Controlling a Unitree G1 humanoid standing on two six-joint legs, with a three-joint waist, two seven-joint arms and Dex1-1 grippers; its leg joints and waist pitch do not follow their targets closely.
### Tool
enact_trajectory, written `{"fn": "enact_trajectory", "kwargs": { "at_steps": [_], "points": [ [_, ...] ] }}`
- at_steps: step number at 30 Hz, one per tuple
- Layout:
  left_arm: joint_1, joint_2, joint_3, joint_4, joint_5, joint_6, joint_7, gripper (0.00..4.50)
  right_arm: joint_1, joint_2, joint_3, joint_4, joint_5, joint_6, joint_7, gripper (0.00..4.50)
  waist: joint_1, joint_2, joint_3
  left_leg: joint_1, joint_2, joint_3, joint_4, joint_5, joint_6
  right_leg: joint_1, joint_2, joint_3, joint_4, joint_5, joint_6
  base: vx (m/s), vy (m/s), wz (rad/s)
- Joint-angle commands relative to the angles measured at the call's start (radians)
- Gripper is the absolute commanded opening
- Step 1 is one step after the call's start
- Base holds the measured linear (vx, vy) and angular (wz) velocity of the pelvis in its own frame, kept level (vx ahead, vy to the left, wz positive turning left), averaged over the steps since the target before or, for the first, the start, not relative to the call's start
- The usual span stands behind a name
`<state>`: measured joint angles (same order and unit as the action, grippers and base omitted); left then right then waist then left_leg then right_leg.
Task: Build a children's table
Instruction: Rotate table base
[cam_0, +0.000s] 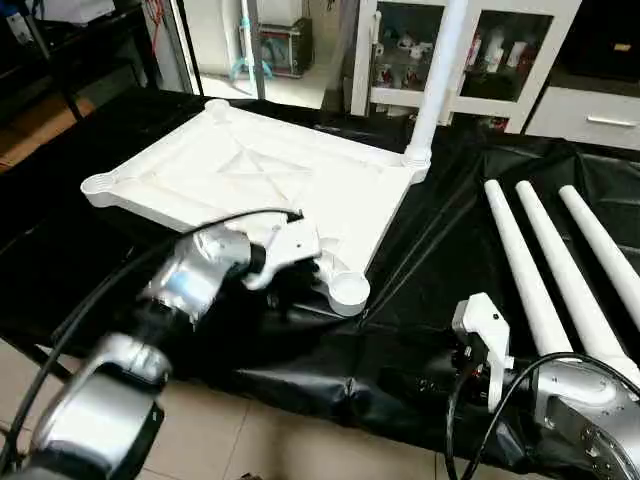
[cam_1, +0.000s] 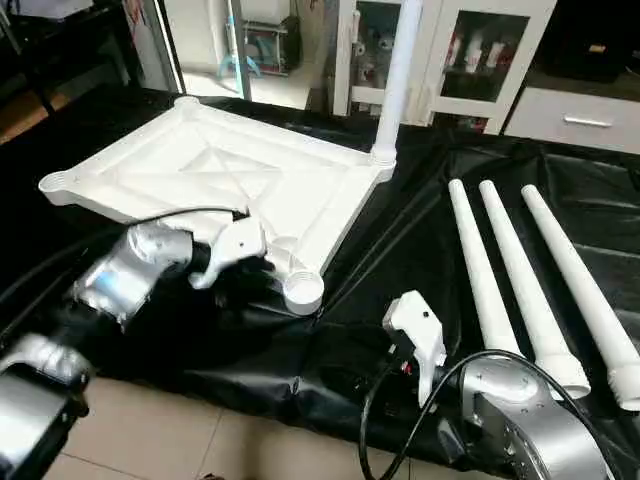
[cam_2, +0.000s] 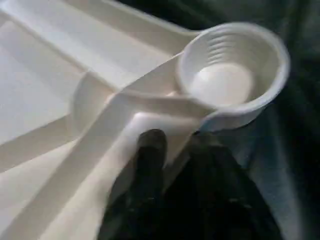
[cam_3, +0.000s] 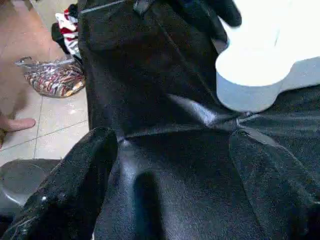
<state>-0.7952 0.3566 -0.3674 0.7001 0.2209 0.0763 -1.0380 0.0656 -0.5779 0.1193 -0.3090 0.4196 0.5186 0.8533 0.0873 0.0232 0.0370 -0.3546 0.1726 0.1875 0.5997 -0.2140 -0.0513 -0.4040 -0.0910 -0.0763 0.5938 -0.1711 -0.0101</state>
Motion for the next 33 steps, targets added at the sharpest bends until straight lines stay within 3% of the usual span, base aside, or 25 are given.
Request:
{"fn": "enact_trajectory", "kwargs": {
  "at_steps": [1,5,11,13,14,15,16,18,22,33],
  "points": [
    [-0.04,0.022,-0.003,0.051,0.027,-0.03,0.017,1.52,-0.01,-0.011,-0.009,-0.007,-0.005,-0.006,0.007,3.89,0.0,-0.011,-0.05,0.0,0.054,-0.027,-0.077,-0.186,0.059,0.052,-0.068,0.049,-0.077,-0.246,-0.175,0.0,0.0,0.0],
    [-0.066,0.05,-0.048,0.106,0.064,-0.098,-0.022,1.75,-0.007,-0.016,-0.012,-0.01,-0.003,-0.004,0.009,3.89,-0.001,-0.009,-0.049,0.002,0.057,-0.031,-0.083,-0.214,0.041,0.051,-0.068,0.051,-0.08,-0.286,-0.153,0.0,0.0,0.0],
    [-0.099,0.041,-0.086,0.221,0.11,-0.207,0.019,2.3,-0.01,-0.019,-0.014,-0.008,0.0,-0.005,0.009,3.89,0.004,-0.005,-0.052,0.001,0.057,-0.029,-0.079,-0.193,0.041,0.054,-0.07,0.051,-0.071,-0.204,-0.183,0.0,0.0,0.0],
    [-0.115,0.027,-0.093,0.276,0.128,-0.243,0.049,2.3,-0.009,-0.018,-0.014,-0.012,0.001,-0.003,0.006,3.89,0.002,-0.008,-0.052,-0.001,0.056,-0.029,-0.078,-0.195,0.044,0.056,-0.069,0.05,-0.073,-0.204,-0.183,0.0,0.0,0.0],
    [-0.122,0.016,-0.091,0.303,0.132,-0.254,0.07,2.3,-0.007,-0.017,-0.013,-0.015,0.002,-0.002,0.005,3.89,0.004,0.0,-0.052,0.0,0.057,-0.031,-0.078,-0.198,0.042,0.057,-0.072,0.05,-0.072,-0.211,-0.185,0.0,0.0,0.0],
    [-0.122,0.016,-0.091,0.303,0.132,-0.254,0.07,2.3,-0.007,-0.017,-0.013,-0.015,0.002,-0.002,0.005,3.89,0.003,-0.006,-0.053,0.0,0.057,-0.03,-0.078,-0.199,0.042,0.058,-0.071,0.05,-0.074,-0.209,-0.186,0.0,0.0,0.0],
    [-0.135,0.001,-0.095,0.347,0.139,-0.288,0.101,2.3,-0.003,-0.017,-0.011,-0.02,0.002,-0.001,0.001,3.89,0.004,0.001,-0.052,0.0,0.056,-0.03,-0.077,-0.2,0.043,0.057,-0.071,0.05,-0.075,-0.211,-0.189,0.0,0.0,0.0],
    [-0.142,-0.009,-0.105,0.371,0.15,-0.308,0.122,2.3,0.002,-0.017,-0.008,-0.027,0.002,-0.001,-0.001,3.89,0.004,-0.004,-0.053,0.0,0.056,-0.03,-0.077,-0.202,0.044,0.059,-0.07,0.05,-0.074,-0.206,-0.188,0.0,0.0,0.0],
    [-0.154,-0.016,-0.135,0.416,0.182,-0.361,0.125,2.3,0.003,-0.021,-0.003,-0.033,-0.001,-0.003,0.002,3.89,0.003,-0.003,-0.052,0.0,0.058,-0.031,-0.078,-0.209,0.046,0.059,-0.07,0.05,-0.075,-0.202,-0.192,0.0,0.0,0.0],
    [-0.209,-0.026,-0.133,0.496,0.182,-0.344,0.006,1.46,-0.035,-0.045,0.001,-0.042,0.014,-0.003,0.046,3.89,0.004,0.0,-0.053,0.002,0.059,-0.03,-0.076,-0.187,0.049,0.06,-0.072,0.051,-0.069,-0.157,-0.222,0.0,0.0,0.0]
  ]
}}
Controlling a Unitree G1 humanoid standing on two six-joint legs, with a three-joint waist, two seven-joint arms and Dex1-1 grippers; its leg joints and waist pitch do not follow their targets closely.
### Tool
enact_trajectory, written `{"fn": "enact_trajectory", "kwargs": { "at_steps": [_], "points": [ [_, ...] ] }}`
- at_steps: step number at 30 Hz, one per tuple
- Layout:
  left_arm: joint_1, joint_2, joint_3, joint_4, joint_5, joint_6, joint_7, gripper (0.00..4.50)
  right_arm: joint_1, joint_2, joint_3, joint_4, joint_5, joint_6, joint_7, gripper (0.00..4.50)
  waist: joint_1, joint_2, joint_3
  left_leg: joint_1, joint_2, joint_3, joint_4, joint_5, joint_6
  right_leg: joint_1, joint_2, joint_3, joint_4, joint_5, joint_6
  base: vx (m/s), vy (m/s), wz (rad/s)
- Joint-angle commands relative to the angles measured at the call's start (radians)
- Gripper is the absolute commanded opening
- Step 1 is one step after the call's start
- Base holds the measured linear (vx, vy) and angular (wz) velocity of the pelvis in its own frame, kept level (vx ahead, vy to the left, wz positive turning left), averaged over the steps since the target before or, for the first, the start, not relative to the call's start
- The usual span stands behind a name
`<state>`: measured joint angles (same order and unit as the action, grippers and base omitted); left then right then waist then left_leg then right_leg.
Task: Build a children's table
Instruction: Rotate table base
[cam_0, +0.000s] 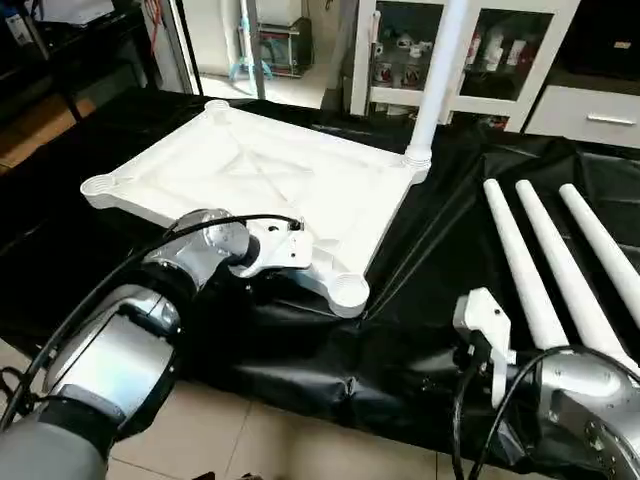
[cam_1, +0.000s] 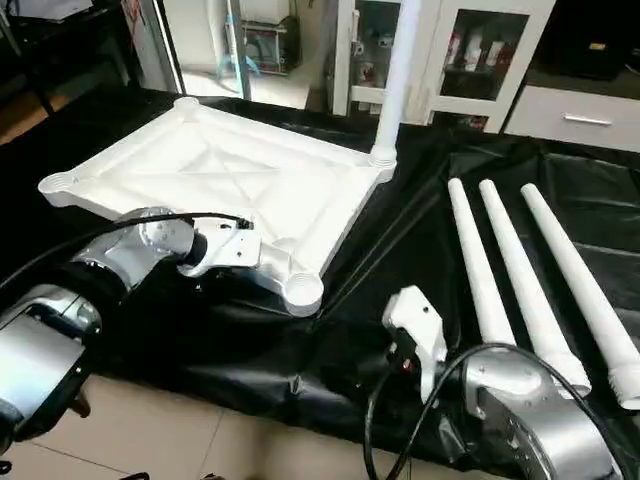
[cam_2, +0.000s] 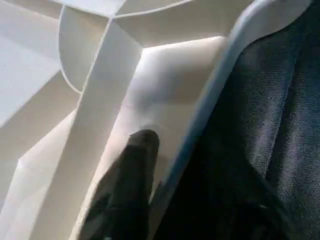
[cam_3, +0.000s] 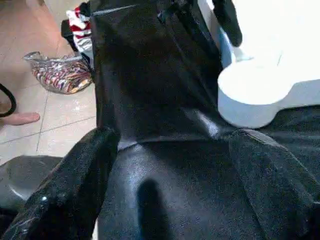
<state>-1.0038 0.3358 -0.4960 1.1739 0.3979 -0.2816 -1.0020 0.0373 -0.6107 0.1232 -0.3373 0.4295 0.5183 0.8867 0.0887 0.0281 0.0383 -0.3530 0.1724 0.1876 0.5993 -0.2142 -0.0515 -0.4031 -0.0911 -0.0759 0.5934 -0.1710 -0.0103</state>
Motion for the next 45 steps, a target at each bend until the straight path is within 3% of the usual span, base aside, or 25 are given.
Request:
{"fn": "enact_trajectory", "kwargs": {
  "at_steps": [1,7,8,13,20,23,25,34,39,40,45],
  "points": [
    [-0.004,-0.008,-0.001,0.027,0.0,0.018,-0.047,1.22,-0.008,-0.015,-0.003,-0.01,0.003,-0.005,0.015,3.89,0.002,-0.006,-0.054,0.0,0.06,-0.03,-0.076,-0.186,0.051,0.06,-0.072,0.051,-0.068,-0.152,-0.224,0.0,0.0,0.0],
    [-0.014,-0.021,0.012,0.039,-0.008,0.064,-0.087,0.86,-0.013,-0.027,0.002,0.0,-0.007,-0.012,0.029,3.89,0.002,-0.007,-0.053,0.0,0.06,-0.028,-0.075,-0.182,0.057,0.062,-0.075,0.052,-0.066,-0.141,-0.242,0.0,0.0,0.0],
    [-0.014,-0.025,0.014,0.041,-0.009,0.072,-0.086,0.82,-0.013,-0.028,0.002,0.002,-0.007,-0.012,0.03,3.89,0.002,-0.011,-0.052,0.0,0.059,-0.027,-0.075,-0.191,0.059,0.062,-0.076,0.052,-0.07,-0.165,-0.237,0.0,0.0,0.0],
    [-0.002,-0.041,0.013,0.036,-0.004,0.115,-0.08,0.6,-0.015,-0.033,0.002,0.009,-0.012,-0.017,0.035,3.89,0.001,-0.011,-0.046,0.002,0.06,-0.029,-0.081,-0.233,0.049,0.058,-0.076,0.052,-0.084,-0.306,-0.193,0.0,0.0,0.0],
    [0.009,-0.078,0.064,0.02,-0.044,0.211,-0.026,0.46,-0.007,-0.032,-0.013,0.017,-0.014,-0.024,0.02,3.89,0.002,-0.016,-0.048,0.001,0.058,-0.028,-0.078,-0.212,0.059,0.056,-0.076,0.052,-0.085,-0.315,-0.185,0.0,0.0,0.0],
    [0.032,-0.074,0.056,0.002,-0.042,0.154,-0.032,0.38,-0.01,-0.018,-0.016,0.037,-0.043,-0.017,-0.025,3.89,0.0,-0.018,-0.049,-0.001,0.057,-0.028,-0.078,-0.197,0.068,0.055,-0.075,0.052,-0.086,-0.309,-0.18,0.0,0.0,0.0],
    [0.078,-0.063,0.046,-0.04,-0.042,0.072,-0.059,0.26,-0.023,0.021,-0.028,0.091,-0.104,-0.044,-0.121,3.89,-0.004,-0.02,-0.05,-0.002,0.057,-0.027,-0.08,-0.191,0.059,0.051,-0.074,0.051,-0.084,-0.309,-0.18,0.0,0.0,0.0],
    [0.189,-0.038,0.042,-0.221,-0.069,-0.02,-0.078,0.05,-0.076,0.142,-0.12,0.163,-0.138,-0.029,-0.366,3.89,-0.006,-0.02,-0.052,0.005,0.061,-0.022,-0.083,-0.186,0.04,0.047,-0.072,0.055,-0.074,-0.255,-0.191,0.0,0.0,0.0],
    [0.217,-0.022,0.034,-0.251,-0.052,-0.091,-0.048,0.02,-0.088,0.182,-0.139,0.156,-0.137,-0.022,-0.401,3.89,-0.006,-0.019,-0.052,0.003,0.059,-0.021,-0.081,-0.174,0.05,0.048,-0.07,0.055,-0.071,-0.217,-0.191,0.0,0.0,0.0],
    [0.217,-0.022,0.037,-0.251,-0.054,-0.094,-0.048,0.57,-0.088,0.183,-0.139,0.155,-0.137,-0.021,-0.402,3.89,-0.007,-0.018,-0.051,0.004,0.06,-0.02,-0.082,-0.178,0.049,0.047,-0.07,0.056,-0.071,-0.219,-0.19,0.0,0.0,0.0],
    [0.235,-0.012,0.063,-0.289,-0.121,-0.102,-0.137,1.02,-0.084,0.182,-0.139,0.147,-0.133,-0.017,-0.407,3.89,-0.007,-0.018,-0.053,0.006,0.06,-0.019,-0.081,-0.171,0.043,0.047,-0.071,0.058,-0.068,-0.203,-0.194,0.0,0.0,0.0]
  ]
}}
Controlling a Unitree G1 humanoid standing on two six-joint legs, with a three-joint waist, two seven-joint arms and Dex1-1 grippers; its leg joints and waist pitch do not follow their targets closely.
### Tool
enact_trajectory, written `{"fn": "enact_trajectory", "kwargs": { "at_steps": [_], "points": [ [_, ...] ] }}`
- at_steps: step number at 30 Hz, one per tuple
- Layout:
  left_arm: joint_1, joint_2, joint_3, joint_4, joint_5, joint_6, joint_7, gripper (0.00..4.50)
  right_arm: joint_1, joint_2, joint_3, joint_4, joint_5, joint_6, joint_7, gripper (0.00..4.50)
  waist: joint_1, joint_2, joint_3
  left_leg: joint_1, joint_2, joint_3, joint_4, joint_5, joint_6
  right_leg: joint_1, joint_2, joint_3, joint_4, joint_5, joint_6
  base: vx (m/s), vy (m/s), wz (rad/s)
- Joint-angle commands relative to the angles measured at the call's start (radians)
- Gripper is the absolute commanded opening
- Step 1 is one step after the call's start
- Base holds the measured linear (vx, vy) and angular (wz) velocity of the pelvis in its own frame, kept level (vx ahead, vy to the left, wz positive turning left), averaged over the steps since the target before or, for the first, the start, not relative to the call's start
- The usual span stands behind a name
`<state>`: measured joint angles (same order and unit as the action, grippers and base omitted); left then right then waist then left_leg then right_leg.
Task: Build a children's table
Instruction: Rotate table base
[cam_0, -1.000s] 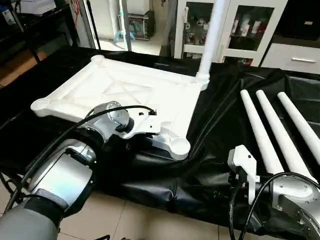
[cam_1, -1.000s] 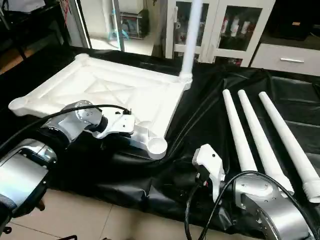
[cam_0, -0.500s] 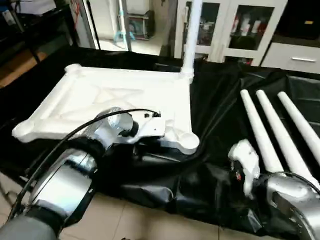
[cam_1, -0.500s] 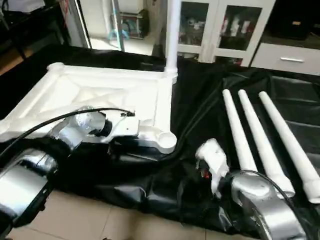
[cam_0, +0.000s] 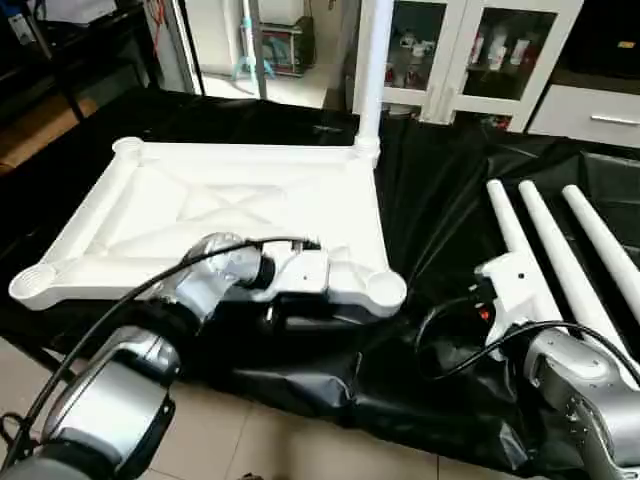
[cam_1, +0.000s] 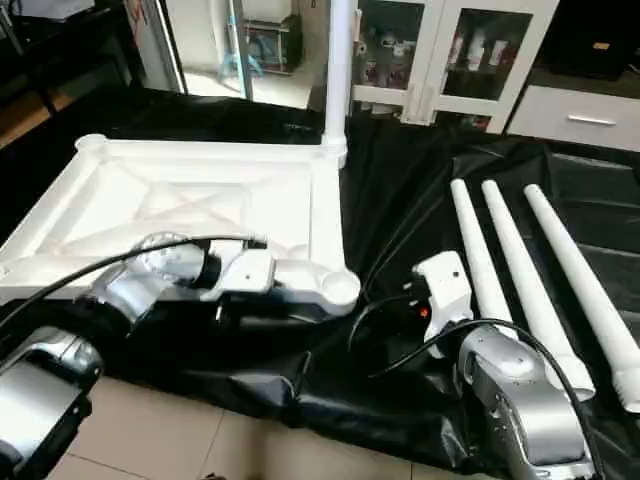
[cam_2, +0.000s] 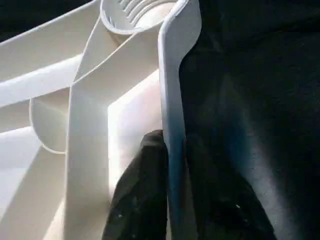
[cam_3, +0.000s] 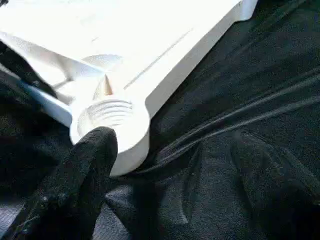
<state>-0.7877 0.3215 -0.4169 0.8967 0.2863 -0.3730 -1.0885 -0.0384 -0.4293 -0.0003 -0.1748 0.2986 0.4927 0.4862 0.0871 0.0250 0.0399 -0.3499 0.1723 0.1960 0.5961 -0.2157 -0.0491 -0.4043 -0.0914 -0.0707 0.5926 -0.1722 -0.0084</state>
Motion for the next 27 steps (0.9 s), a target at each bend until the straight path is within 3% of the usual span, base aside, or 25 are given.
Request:
{"fn": "enact_trajectory", "kwargs": {
  "at_steps": [1,5,6,10,14,15,17,18,19,20,21,23,24,25,27],
  "points": [
    [0.021,0.005,-0.002,-0.024,-0.031,-0.01,-0.058,1.02,-0.011,0.001,-0.021,-0.022,0.004,0.012,-0.009,3.89,-0.005,-0.017,-0.051,0.002,0.06,-0.027,-0.08,-0.177,0.039,0.047,-0.07,0.053,-0.068,-0.211,-0.198,0.0,0.0,0.0],
    [0.024,0.012,0.03,-0.062,-0.085,0.006,-0.091,1.2,-0.017,0.006,-0.041,-0.044,0.024,0.022,-0.013,3.89,-0.006,-0.019,-0.053,0.003,0.061,-0.026,-0.079,-0.177,0.036,0.047,-0.071,0.054,-0.067,-0.209,-0.197,0.0,0.0,0.0],
    [0.026,0.016,0.035,-0.075,-0.098,0.01,-0.105,1.53,-0.018,0.007,-0.045,-0.049,0.027,0.025,-0.014,3.89,-0.006,-0.017,-0.053,0.005,0.061,-0.025,-0.078,-0.166,0.036,0.046,-0.069,0.053,-0.063,-0.182,-0.203,0.0,0.0,0.0],
    [0.062,0.04,0.091,-0.231,-0.213,0.069,-0.173,1.55,-0.006,-0.003,-0.065,-0.089,0.039,0.041,-0.021,3.89,-0.006,-0.019,-0.053,0.003,0.065,-0.023,-0.078,-0.14,0.037,0.048,-0.071,0.054,-0.051,-0.12,-0.234,0.0,0.0,0.0],
    [0.066,0.045,0.139,-0.293,-0.29,0.146,-0.196,1.55,-0.014,0.002,-0.08,-0.096,0.039,0.045,-0.038,3.89,-0.008,-0.022,-0.048,0.004,0.06,-0.02,-0.078,-0.173,0.028,0.046,-0.07,0.055,-0.059,-0.198,-0.222,0.0,0.0,0.0],
    [0.064,0.044,0.187,-0.32,-0.335,0.219,-0.169,1.55,-0.026,0.01,-0.091,-0.099,0.03,0.057,-0.067,3.89,-0.009,-0.021,-0.047,0.005,0.059,-0.02,-0.079,-0.183,0.022,0.045,-0.068,0.055,-0.061,-0.223,-0.213,0.0,0.0,0.0],
    [0.065,0.044,0.199,-0.327,-0.343,0.235,-0.157,1.55,-0.029,0.012,-0.093,-0.1,0.027,0.061,-0.076,3.89,-0.01,-0.021,-0.047,0.006,0.058,-0.022,-0.079,-0.183,0.017,0.044,-0.067,0.054,-0.062,-0.235,-0.21,0.0,0.0,0.0],
    [0.073,0.034,0.267,-0.355,-0.352,0.291,-0.022,1.55,-0.043,0.024,-0.107,-0.114,0.014,0.08,-0.118,3.89,-0.013,-0.009,-0.048,0.006,0.056,-0.023,-0.079,-0.19,0.007,0.044,-0.064,0.053,-0.064,-0.242,-0.2,0.0,0.0,0.0],
    [0.073,0.034,0.267,-0.355,-0.352,0.291,-0.022,1.55,-0.043,0.024,-0.107,-0.114,0.014,0.08,-0.118,3.89,-0.021,-0.015,-0.049,0.003,0.055,-0.024,-0.078,-0.187,0.004,0.047,-0.062,0.052,-0.062,-0.22,-0.201,0.0,0.0,0.0],
    [0.08,0.027,0.297,-0.369,-0.347,0.312,0.055,1.55,-0.047,0.029,-0.112,-0.123,0.01,0.087,-0.134,3.89,-0.022,-0.015,-0.05,0.002,0.055,-0.024,-0.077,-0.183,0.005,0.05,-0.062,0.052,-0.061,-0.214,-0.2,0.0,0.0,0.0],
    [0.15,-0.035,0.405,-0.48,-0.352,0.47,0.3,1.55,-0.072,0.048,-0.135,-0.166,0.001,0.152,-0.205,3.89,-0.03,-0.02,-0.05,-0.002,0.059,-0.025,-0.076,-0.169,0.004,0.055,-0.061,0.052,-0.055,-0.186,-0.209,0.0,0.0,0.0],
    [0.174,-0.055,0.43,-0.519,-0.366,0.507,0.346,1.55,-0.078,0.052,-0.139,-0.176,-0.003,0.171,-0.224,3.89,-0.034,-0.02,-0.05,-0.004,0.058,-0.026,-0.072,-0.138,0.018,0.055,-0.062,0.051,-0.056,-0.16,-0.222,0.0,0.0,0.0],
    [0.269,-0.119,0.473,-0.661,-0.377,0.581,0.445,1.55,-0.098,0.063,-0.149,-0.192,-0.018,0.226,-0.275,3.89,-0.04,-0.031,-0.052,-0.004,0.059,-0.024,-0.073,-0.116,0.03,0.057,-0.059,0.051,-0.055,-0.168,-0.222,0.0,0.0,0.0],
    [0.306,-0.147,0.482,-0.717,-0.351,0.602,0.494,1.55,-0.104,0.064,-0.148,-0.194,-0.029,0.245,-0.292,3.89,-0.044,-0.031,-0.049,-0.01,0.062,-0.025,-0.073,-0.1,0.044,0.058,-0.06,0.051,-0.057,-0.171,-0.224,0.0,0.0,0.0],
    [0.357,-0.191,0.492,-0.789,-0.316,0.644,0.559,1.55,-0.11,0.068,-0.145,-0.193,-0.044,0.25,-0.309,3.89,-0.045,-0.025,-0.051,-0.005,0.054,-0.021,-0.068,-0.114,0.05,0.049,-0.054,0.051,-0.066,-0.217,-0.204,0.0,0.0,0.0]
  ]
}}
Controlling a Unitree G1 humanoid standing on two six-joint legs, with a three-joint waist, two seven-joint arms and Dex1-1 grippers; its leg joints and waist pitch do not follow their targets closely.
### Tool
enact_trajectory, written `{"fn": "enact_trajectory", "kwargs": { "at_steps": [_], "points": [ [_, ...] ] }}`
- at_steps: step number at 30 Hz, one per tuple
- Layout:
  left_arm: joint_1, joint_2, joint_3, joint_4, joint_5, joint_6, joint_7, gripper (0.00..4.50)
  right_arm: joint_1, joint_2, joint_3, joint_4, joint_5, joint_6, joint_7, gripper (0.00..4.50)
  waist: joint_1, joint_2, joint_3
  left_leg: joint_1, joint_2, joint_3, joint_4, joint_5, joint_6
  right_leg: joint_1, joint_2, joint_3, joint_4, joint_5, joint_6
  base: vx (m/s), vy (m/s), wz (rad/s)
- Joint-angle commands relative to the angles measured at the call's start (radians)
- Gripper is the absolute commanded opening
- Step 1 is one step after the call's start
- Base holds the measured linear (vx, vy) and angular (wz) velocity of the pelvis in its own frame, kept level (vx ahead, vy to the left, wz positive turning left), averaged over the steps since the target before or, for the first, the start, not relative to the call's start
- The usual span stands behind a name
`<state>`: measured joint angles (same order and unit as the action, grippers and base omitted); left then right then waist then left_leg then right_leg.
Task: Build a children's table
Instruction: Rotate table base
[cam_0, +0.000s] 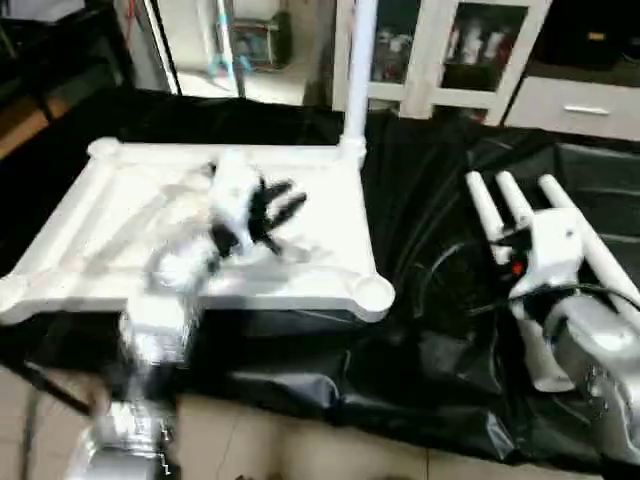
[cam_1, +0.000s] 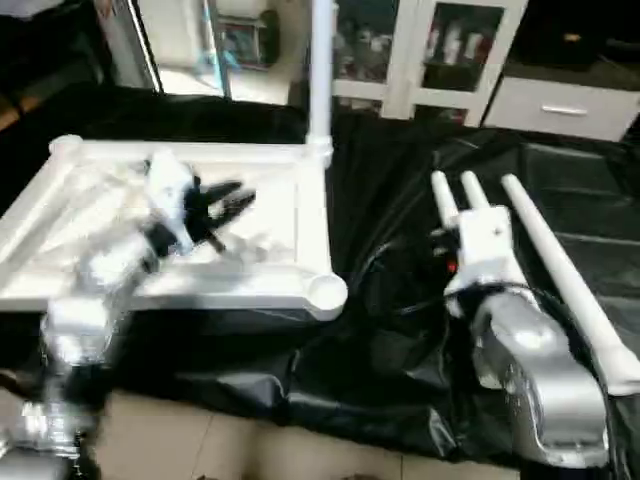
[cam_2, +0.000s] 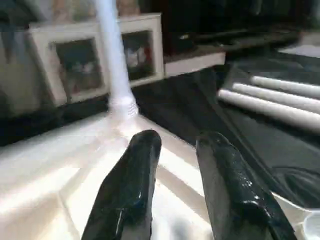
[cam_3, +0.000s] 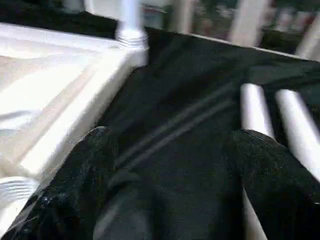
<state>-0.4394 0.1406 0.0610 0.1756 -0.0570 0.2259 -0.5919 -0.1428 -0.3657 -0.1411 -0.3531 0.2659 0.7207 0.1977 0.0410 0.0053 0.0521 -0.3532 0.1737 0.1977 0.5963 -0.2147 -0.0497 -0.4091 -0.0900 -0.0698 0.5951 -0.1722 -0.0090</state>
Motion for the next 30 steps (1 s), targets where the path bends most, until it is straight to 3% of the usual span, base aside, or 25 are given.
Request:
{"fn": "enact_trajectory", "kwargs": {
  "at_steps": [1,4,7,9,12,13,14,15,16,17,18,19,20,21,22,23,24,26,28,30],
  "points": [
    [0.025,-0.023,0.016,-0.093,0.033,0.065,0.082,1.55,-0.008,0.006,-0.002,-0.014,-0.015,0.015,-0.025,3.89,0.0,-0.006,-0.063,-0.002,0.056,-0.024,-0.07,-0.116,0.048,0.054,-0.055,0.05,-0.068,-0.204,-0.196,0.0,0.0,0.0],
    [0.09,-0.062,-0.04,-0.181,0.072,0.074,0.147,1.55,-0.018,0.02,0.007,0.0,0.001,0.027,-0.025,3.89,0.001,-0.018,-0.057,-0.003,0.055,-0.026,-0.073,-0.145,0.053,0.05,-0.053,0.05,-0.075,-0.241,-0.172,0.0,0.0,0.0],
    [0.101,-0.07,-0.067,-0.202,0.086,0.089,0.175,1.55,-0.029,0.025,0.016,0.007,0.0,0.039,-0.027,3.89,0.003,-0.02,-0.057,-0.002,0.053,-0.026,-0.072,-0.144,0.052,0.047,-0.052,0.05,-0.077,-0.252,-0.15,0.0,0.0,0.0],
    [0.104,-0.084,-0.085,-0.238,0.095,0.143,0.209,1.55,-0.053,0.031,0.025,0.021,0.002,0.066,-0.031,3.89,-0.001,-0.023,-0.057,-0.002,0.058,-0.032,-0.075,-0.131,0.034,0.048,-0.041,0.045,-0.069,-0.227,-0.145,0.0,0.0,0.0],
    [0.105,-0.094,-0.087,-0.264,0.109,0.181,0.233,1.55,-0.068,0.038,0.027,0.032,0.006,0.086,-0.029,3.89,-0.017,-0.013,-0.058,0.007,0.071,-0.044,-0.081,-0.15,0.014,0.045,-0.011,0.021,-0.071,-0.169,-0.154,0.0,0.0,0.0],
    [0.105,-0.094,-0.089,-0.27,0.123,0.19,0.249,1.55,-0.07,0.036,0.036,0.038,0.004,0.088,-0.024,3.89,-0.024,-0.01,-0.06,0.017,0.086,-0.054,-0.088,-0.156,0.04,0.041,-0.002,0.009,-0.068,-0.143,-0.18,0.0,0.0,0.0],
    [0.106,-0.094,-0.089,-0.27,0.123,0.19,0.25,1.55,-0.069,0.036,0.036,0.038,0.003,0.088,-0.024,3.89,-0.024,-0.01,-0.06,0.017,0.086,-0.054,-0.088,-0.156,0.04,0.041,-0.002,0.009,-0.068,-0.143,-0.18,0.0,0.0,0.0],
    [0.12,-0.087,-0.101,-0.276,0.153,0.194,0.282,1.55,-0.061,0.04,0.051,0.041,0.0,0.077,-0.013,3.89,-0.031,-0.004,-0.063,0.022,0.111,-0.064,-0.092,-0.129,0.122,0.039,-0.006,0.0,-0.061,-0.11,-0.228,0.009,-0.051,0.0],
    [0.121,-0.087,-0.101,-0.275,0.155,0.193,0.285,1.55,-0.059,0.041,0.052,0.041,0.0,0.075,-0.013,3.89,-0.033,-0.006,-0.064,0.014,0.095,-0.049,-0.079,-0.11,0.172,0.042,-0.013,-0.003,-0.072,-0.108,-0.264,0.013,-0.066,0.0],
    [0.124,-0.087,-0.101,-0.274,0.158,0.191,0.29,1.55,-0.057,0.043,0.052,0.04,0.001,0.072,-0.012,3.89,-0.031,-0.009,-0.064,0.007,0.071,-0.034,-0.063,-0.109,0.185,0.046,-0.018,-0.002,-0.085,-0.122,-0.276,0.013,-0.066,0.0],
    [0.13,-0.085,-0.106,-0.273,0.165,0.184,0.303,1.55,-0.053,0.053,0.056,0.036,0.003,0.064,-0.011,3.89,-0.02,-0.017,-0.07,-0.017,0.025,-0.013,-0.035,-0.085,0.174,0.063,-0.029,0.006,-0.099,-0.167,-0.266,0.01,-0.066,0.03],
    [0.132,-0.086,-0.106,-0.273,0.166,0.184,0.307,1.55,-0.052,0.056,0.056,0.034,0.005,0.063,-0.012,3.89,-0.011,-0.022,-0.068,-0.027,0.028,-0.015,-0.037,-0.059,0.149,0.063,-0.034,0.011,-0.102,-0.224,-0.208,0.005,-0.061,0.04],
    [0.134,-0.084,-0.109,-0.275,0.167,0.186,0.311,1.55,-0.054,0.06,0.057,0.032,0.006,0.064,-0.013,3.89,-0.011,-0.022,-0.068,-0.027,0.028,-0.015,-0.037,-0.059,0.149,0.063,-0.034,0.011,-0.102,-0.224,-0.208,0.005,-0.061,0.04],
    [0.144,-0.083,-0.118,-0.292,0.171,0.209,0.324,1.55,-0.065,0.076,0.058,0.028,0.012,0.071,-0.014,3.89,-0.006,-0.028,-0.067,-0.027,0.044,-0.027,-0.047,-0.049,0.104,0.061,-0.035,0.012,-0.096,-0.294,-0.116,0.0,0.0,0.0],
    [0.146,-0.082,-0.119,-0.295,0.171,0.212,0.323,1.55,-0.067,0.077,0.059,0.028,0.013,0.072,-0.013,3.89,0.0,-0.026,-0.067,-0.023,0.05,-0.032,-0.052,-0.048,0.081,0.06,-0.042,0.02,-0.088,-0.291,-0.098,0.0,0.0,0.0],
    [0.146,-0.081,-0.12,-0.298,0.173,0.213,0.324,1.55,-0.069,0.077,0.061,0.029,0.012,0.073,-0.013,3.89,0.002,-0.024,-0.066,-0.021,0.052,-0.033,-0.054,-0.046,0.074,0.059,-0.044,0.023,-0.085,-0.282,-0.096,0.0,0.0,0.0],
    [0.148,-0.079,-0.123,-0.305,0.177,0.218,0.328,1.55,-0.074,0.075,0.063,0.033,0.011,0.075,-0.01,3.89,0.008,-0.02,-0.067,-0.007,0.061,-0.036,-0.058,-0.033,0.055,0.055,-0.042,0.027,-0.073,-0.211,-0.114,0.0,0.0,0.0],
    [0.149,-0.078,-0.125,-0.308,0.178,0.22,0.329,1.55,-0.075,0.074,0.063,0.034,0.012,0.075,-0.008,3.89,0.009,-0.018,-0.067,-0.006,0.062,-0.037,-0.058,-0.023,0.052,0.055,-0.04,0.028,-0.068,-0.177,-0.125,0.0,0.0,0.0],
    [0.151,-0.079,-0.125,-0.312,0.182,0.229,0.336,1.55,-0.075,0.073,0.066,0.041,0.012,0.075,-0.007,3.89,0.016,-0.015,-0.067,0.0,0.063,-0.035,-0.06,-0.008,0.049,0.056,-0.042,0.032,-0.058,-0.096,-0.162,0.0,0.0,0.0],
    [0.15,-0.085,-0.12,-0.305,0.179,0.231,0.345,1.55,-0.067,0.075,0.066,0.044,0.005,0.073,-0.012,3.89,0.025,-0.011,-0.066,0.001,0.062,-0.033,-0.061,-0.021,0.042,0.056,-0.045,0.037,-0.057,-0.089,-0.175,0.0,0.0,0.0]
  ]
}}
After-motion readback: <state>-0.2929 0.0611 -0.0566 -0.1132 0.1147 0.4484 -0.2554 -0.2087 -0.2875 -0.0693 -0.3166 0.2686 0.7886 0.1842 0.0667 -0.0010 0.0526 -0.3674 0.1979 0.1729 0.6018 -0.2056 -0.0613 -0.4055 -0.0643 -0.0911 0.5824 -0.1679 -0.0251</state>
